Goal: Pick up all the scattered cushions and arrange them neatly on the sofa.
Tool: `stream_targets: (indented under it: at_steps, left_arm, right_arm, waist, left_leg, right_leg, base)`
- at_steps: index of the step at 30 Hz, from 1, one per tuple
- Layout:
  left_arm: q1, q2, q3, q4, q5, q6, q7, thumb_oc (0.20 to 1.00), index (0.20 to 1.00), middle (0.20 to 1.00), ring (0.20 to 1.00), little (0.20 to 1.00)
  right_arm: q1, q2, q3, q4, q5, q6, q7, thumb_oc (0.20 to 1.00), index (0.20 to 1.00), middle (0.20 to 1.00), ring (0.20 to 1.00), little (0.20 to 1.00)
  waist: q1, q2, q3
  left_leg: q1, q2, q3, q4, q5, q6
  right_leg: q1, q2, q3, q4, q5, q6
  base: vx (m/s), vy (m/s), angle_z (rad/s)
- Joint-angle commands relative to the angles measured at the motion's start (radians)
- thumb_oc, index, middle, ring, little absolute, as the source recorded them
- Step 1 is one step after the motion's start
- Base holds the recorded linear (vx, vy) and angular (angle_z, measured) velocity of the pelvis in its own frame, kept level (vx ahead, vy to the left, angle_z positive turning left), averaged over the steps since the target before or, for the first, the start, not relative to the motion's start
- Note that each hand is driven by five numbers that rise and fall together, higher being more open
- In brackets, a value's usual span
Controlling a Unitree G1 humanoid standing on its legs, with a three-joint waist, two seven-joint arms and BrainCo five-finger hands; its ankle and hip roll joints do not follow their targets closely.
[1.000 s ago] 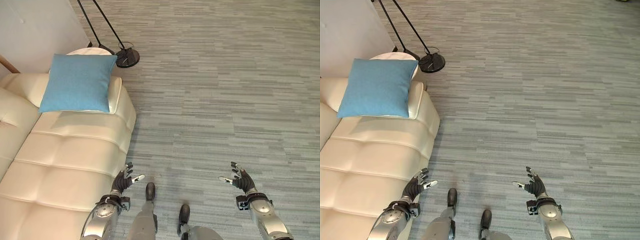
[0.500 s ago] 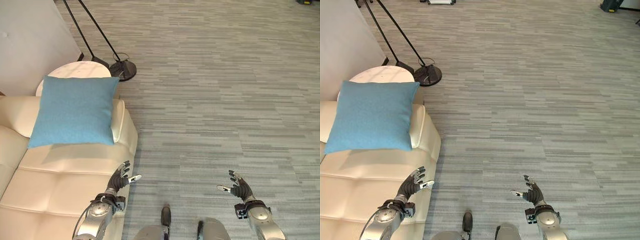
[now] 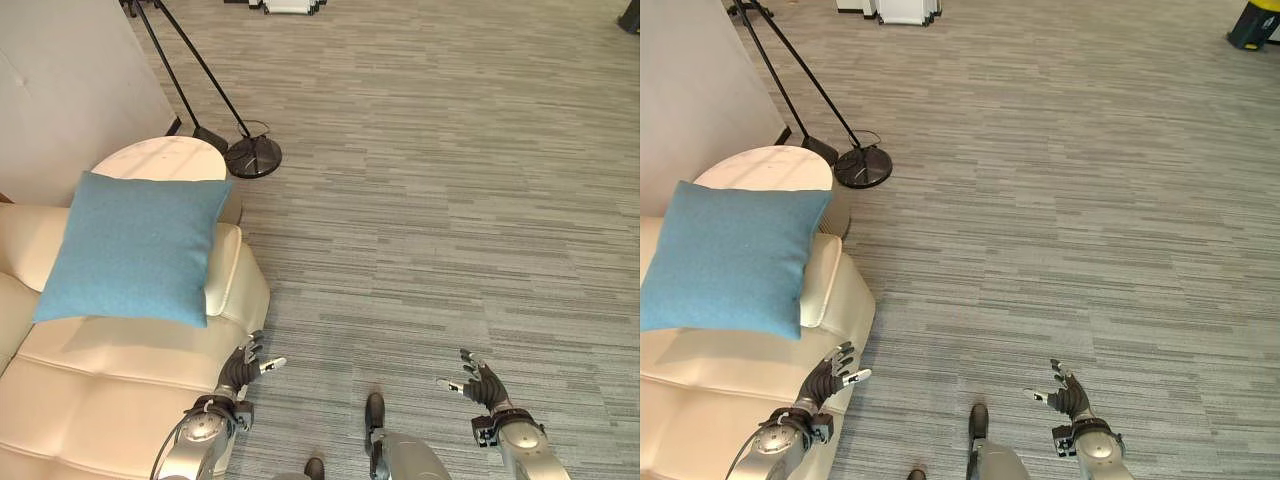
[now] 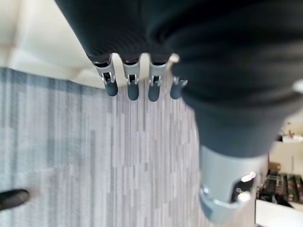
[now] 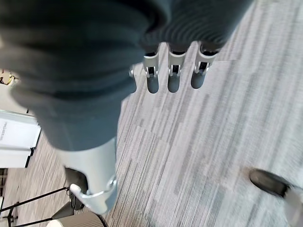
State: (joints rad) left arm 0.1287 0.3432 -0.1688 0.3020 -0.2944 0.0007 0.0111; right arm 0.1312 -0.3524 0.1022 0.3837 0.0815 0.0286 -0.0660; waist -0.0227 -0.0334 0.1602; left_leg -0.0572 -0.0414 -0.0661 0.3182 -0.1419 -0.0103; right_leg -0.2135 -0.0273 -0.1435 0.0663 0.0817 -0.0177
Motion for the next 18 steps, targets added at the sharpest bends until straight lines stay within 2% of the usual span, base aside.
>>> stream_targets:
  at_steps: [1,4,6,7,8,9,12,13,14,15,18]
  left_arm:
    - [-0.025,0.020,0.003,-0.055,-0.004,-0.034,0.004,1.000,1.000,1.000,1.000,1.000]
    - [-0.016,0.016,0.009,-0.048,0.001,-0.033,0.003,1.000,1.000,1.000,1.000,1.000]
    - [-0.012,0.015,0.011,-0.042,0.004,-0.031,0.005,1.000,1.000,1.000,1.000,1.000]
    - [-0.013,0.015,0.011,-0.037,0.008,-0.030,0.007,1.000,1.000,1.000,1.000,1.000]
    - [-0.013,0.014,0.016,-0.037,0.009,-0.031,0.015,1.000,1.000,1.000,1.000,1.000]
    - [-0.013,0.014,0.016,-0.037,0.009,-0.030,0.015,1.000,1.000,1.000,1.000,1.000]
    - [-0.013,0.013,0.025,-0.037,0.012,-0.036,0.029,1.000,1.000,1.000,1.000,1.000]
    - [0.007,0.010,0.039,-0.039,0.013,-0.038,0.028,1.000,1.000,1.000,1.000,1.000]
    - [0.007,0.009,0.039,-0.039,0.013,-0.038,0.028,1.000,1.000,1.000,1.000,1.000]
    - [0.031,0.006,0.052,-0.037,0.013,-0.036,0.024,1.000,1.000,1.000,1.000,1.000]
    - [0.044,0.010,0.062,-0.028,0.012,-0.034,0.023,1.000,1.000,1.000,1.000,1.000]
  right_arm:
    - [-0.010,-0.047,-0.021,-0.065,0.030,-0.040,-0.010,1.000,1.000,1.000,1.000,1.000]
    - [-0.010,-0.053,-0.023,-0.071,0.036,-0.040,-0.012,1.000,1.000,1.000,1.000,1.000]
    - [-0.013,-0.056,-0.022,-0.071,0.034,-0.039,-0.017,1.000,1.000,1.000,1.000,1.000]
    - [-0.010,-0.056,-0.023,-0.069,0.033,-0.041,-0.021,1.000,1.000,1.000,1.000,1.000]
    - [-0.010,-0.055,-0.023,-0.066,0.028,-0.036,-0.035,1.000,1.000,1.000,1.000,1.000]
    - [-0.010,-0.055,-0.023,-0.067,0.028,-0.036,-0.035,1.000,1.000,1.000,1.000,1.000]
    - [-0.008,-0.051,-0.020,-0.062,0.017,-0.033,-0.047,1.000,1.000,1.000,1.000,1.000]
    - [-0.003,-0.045,-0.015,-0.062,0.003,-0.029,-0.040,1.000,1.000,1.000,1.000,1.000]
    - [-0.003,-0.045,-0.016,-0.062,0.003,-0.029,-0.040,1.000,1.000,1.000,1.000,1.000]
    - [-0.007,-0.038,-0.014,-0.064,-0.011,-0.024,-0.035,1.000,1.000,1.000,1.000,1.000]
    - [-0.003,-0.022,-0.017,-0.071,-0.009,-0.020,-0.027,1.000,1.000,1.000,1.000,1.000]
  waist:
    - [-0.006,-0.008,0.018]
    - [0.011,-0.019,0.014]
    - [0.021,-0.012,0.012]
    - [0.025,-0.002,0.010]
    - [0.038,0.006,0.014]
    - [0.038,0.005,0.014]
    - [0.050,0.011,0.015]
    - [0.057,0.019,0.000]
    - [0.058,0.021,-0.001]
    - [0.064,0.011,-0.020]
    - [0.072,0.000,-0.031]
  left_leg:
    - [-0.083,0.017,0.064,0.109,0.035,-0.024]
    - [-0.130,0.027,0.097,0.021,0.007,-0.005]
    - [-0.150,0.041,0.108,-0.086,0.056,-0.011]
    - [-0.162,0.054,0.112,-0.163,0.120,-0.022]
    - [-0.213,0.079,0.148,-0.236,0.185,-0.033]
    - [-0.209,0.078,0.149,-0.241,0.188,-0.033]
    - [-0.250,0.095,0.208,-0.297,0.230,-0.041]
    - [-0.217,0.101,0.217,-0.322,0.247,-0.036]
    - [-0.220,0.103,0.217,-0.322,0.250,-0.036]
    - [-0.217,0.085,0.207,-0.292,0.235,-0.023]
    - [-0.213,0.071,0.206,-0.266,0.211,-0.005]
  right_leg:
    - [0.093,-0.023,0.023,-0.005,-0.118,0.071]
    - [0.135,-0.038,0.009,-0.021,-0.144,0.077]
    - [0.164,-0.035,0.000,-0.038,-0.157,0.079]
    - [0.180,-0.028,-0.010,-0.048,-0.168,0.082]
    - [0.215,-0.022,-0.025,-0.063,-0.187,0.080]
    - [0.216,-0.023,-0.024,-0.064,-0.187,0.080]
    - [0.247,-0.021,-0.040,-0.069,-0.206,0.085]
    - [0.276,-0.022,-0.042,-0.058,-0.221,0.096]
    - [0.273,-0.020,-0.042,-0.060,-0.218,0.096]
    - [0.295,-0.046,-0.037,-0.045,-0.235,0.108]
    - [0.293,-0.069,-0.027,-0.006,-0.240,0.116]
  base:
    - [0.18,-0.059,0.05]
    - [0.24,-0.001,0.20]
    - [0.24,0.042,0.31]
    - [0.32,0.092,0.27]
    - [0.26,0.077,0.19]
    - [0.24,0.072,0.34]
    - [0.25,0.126,0.16]
    - [0.27,0.169,0.10]
    - [0.43,0.268,0.19]
    - [0.21,0.142,0.04]
    - [0.28,0.213,-0.01]
